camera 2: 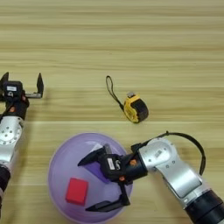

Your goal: Move the objects on the table

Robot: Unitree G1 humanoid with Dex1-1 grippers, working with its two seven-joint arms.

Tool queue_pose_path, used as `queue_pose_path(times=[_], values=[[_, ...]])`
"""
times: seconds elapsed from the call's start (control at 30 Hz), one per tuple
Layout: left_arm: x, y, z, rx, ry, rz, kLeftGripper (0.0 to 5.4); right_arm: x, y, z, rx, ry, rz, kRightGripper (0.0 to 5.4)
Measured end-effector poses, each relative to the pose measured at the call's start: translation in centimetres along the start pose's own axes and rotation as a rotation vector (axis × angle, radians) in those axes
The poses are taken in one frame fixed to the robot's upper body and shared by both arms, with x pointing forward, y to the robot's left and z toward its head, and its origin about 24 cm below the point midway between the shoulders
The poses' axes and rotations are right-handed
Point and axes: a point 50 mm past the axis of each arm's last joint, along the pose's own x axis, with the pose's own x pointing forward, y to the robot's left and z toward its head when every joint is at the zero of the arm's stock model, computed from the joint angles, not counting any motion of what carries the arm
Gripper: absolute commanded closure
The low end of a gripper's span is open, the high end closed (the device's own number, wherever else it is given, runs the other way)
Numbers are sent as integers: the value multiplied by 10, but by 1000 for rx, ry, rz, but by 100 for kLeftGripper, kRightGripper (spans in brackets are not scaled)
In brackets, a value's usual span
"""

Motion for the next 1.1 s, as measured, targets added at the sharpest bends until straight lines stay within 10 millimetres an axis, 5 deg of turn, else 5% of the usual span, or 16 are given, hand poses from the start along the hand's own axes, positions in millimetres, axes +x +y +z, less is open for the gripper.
queue_pose_path(times=[0.37, 1.1], values=[[0, -2, 0, -5, 0, 1, 0, 14, -4, -1, -47, 19, -3, 3], [0, -3, 1, -5, -4, -1, 0, 19, -7, -1, -70, 31, 13, 266]])
